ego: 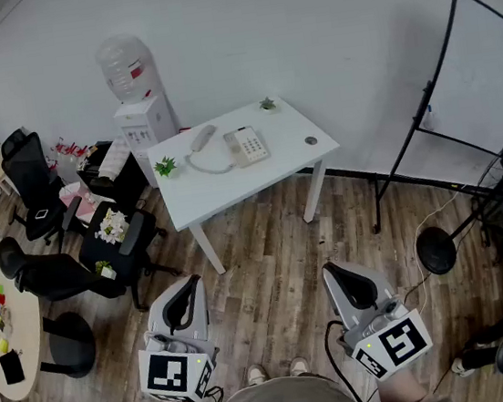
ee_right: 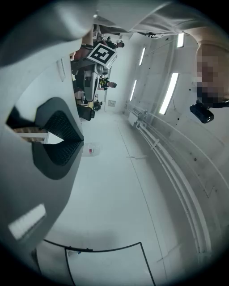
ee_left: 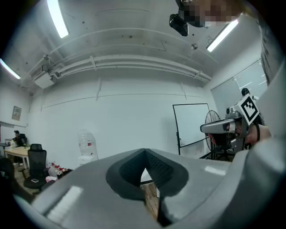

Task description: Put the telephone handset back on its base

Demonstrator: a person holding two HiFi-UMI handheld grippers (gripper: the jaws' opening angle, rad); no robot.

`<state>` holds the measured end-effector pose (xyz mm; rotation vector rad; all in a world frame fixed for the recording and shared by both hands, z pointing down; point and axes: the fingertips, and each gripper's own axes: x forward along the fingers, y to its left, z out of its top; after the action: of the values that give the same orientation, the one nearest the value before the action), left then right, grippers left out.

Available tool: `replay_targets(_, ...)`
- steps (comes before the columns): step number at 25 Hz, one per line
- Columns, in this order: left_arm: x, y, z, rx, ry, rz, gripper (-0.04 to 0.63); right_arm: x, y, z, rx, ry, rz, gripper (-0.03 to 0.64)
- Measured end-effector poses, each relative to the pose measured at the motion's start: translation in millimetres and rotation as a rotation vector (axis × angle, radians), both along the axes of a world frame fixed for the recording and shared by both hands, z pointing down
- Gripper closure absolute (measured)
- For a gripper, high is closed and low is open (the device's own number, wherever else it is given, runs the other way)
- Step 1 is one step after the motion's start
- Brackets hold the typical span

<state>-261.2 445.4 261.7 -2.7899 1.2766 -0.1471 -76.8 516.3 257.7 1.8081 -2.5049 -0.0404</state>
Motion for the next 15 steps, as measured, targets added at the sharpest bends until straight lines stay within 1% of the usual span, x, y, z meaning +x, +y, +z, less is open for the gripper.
replay_targets(4,-2.1,-0.9,2.4,-0.004,-0.003,-0.002,0.595,5.4,-2.4,2.8,-0.009,-0.025,0.038,0.589)
replay_targets(10,4.2,-1.1,5.8,-0.003,-0.002,0.009,0.595,9.5,-3.0,10.1,-0.021,-0.038,0.034,0.589)
replay_targets(13,8.1,1.0,6.0,-0.007,0.014,0.017,0.595,11.8,-2.9,16.5,-0.039,-0.035,0.034,0.589)
replay_targets(15,8.6,2.9,3.3,-0.01,0.043,0.01,0.595,14.3,-0.3,18.8,-0.049,-0.032,0.035,0.589)
